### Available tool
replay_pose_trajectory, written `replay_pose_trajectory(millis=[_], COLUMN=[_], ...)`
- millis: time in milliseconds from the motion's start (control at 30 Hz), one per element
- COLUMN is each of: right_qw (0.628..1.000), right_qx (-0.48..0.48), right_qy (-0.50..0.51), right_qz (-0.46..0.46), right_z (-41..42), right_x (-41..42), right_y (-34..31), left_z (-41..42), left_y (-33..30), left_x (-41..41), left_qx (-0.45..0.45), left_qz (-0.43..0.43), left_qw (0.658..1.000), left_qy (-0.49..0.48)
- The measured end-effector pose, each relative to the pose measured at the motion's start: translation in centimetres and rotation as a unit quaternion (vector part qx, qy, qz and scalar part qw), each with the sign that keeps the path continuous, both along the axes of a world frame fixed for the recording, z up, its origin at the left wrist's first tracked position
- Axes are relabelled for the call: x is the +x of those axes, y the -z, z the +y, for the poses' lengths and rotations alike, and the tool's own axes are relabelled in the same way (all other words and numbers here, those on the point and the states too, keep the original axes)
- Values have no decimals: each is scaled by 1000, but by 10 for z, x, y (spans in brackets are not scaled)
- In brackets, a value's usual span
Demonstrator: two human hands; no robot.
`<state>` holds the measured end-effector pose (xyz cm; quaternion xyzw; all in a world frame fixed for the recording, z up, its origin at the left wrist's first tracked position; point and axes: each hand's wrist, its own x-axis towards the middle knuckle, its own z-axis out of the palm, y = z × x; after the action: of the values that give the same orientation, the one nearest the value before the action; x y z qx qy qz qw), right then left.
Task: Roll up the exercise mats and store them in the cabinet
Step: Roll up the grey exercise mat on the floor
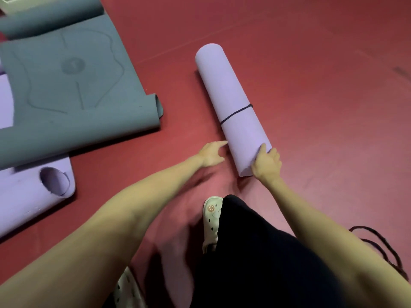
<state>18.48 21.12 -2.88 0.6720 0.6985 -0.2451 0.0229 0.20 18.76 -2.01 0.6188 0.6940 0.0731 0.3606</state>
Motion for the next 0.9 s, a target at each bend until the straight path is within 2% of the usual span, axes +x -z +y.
replay_pose_trajectory(millis=[233,433,633,800,900], right_qw=[985,942,885,833,819], right_qx=[53,65,121,133,145], right_qy=[-164,-328,-444,-519,-535], right_qz=[-2,-34,-73,-139,-150], right_z=[-8,-26,-49,-52,-33], right_x=[-108,-226,-323,-384,-420], right_y=[-42,-78,-81,-51,-35], left_z=[-53,-130,-190,-203,-188], left_y=[-38,-79,-88,-57,-42], left_x=[-115,-238,-339,-394,-428], left_qx=[1,-12,-1,-9,-7], left_qz=[151,245,267,289,306], left_qw=[987,960,942,936,932], left_qy=[-57,-133,-203,-203,-195])
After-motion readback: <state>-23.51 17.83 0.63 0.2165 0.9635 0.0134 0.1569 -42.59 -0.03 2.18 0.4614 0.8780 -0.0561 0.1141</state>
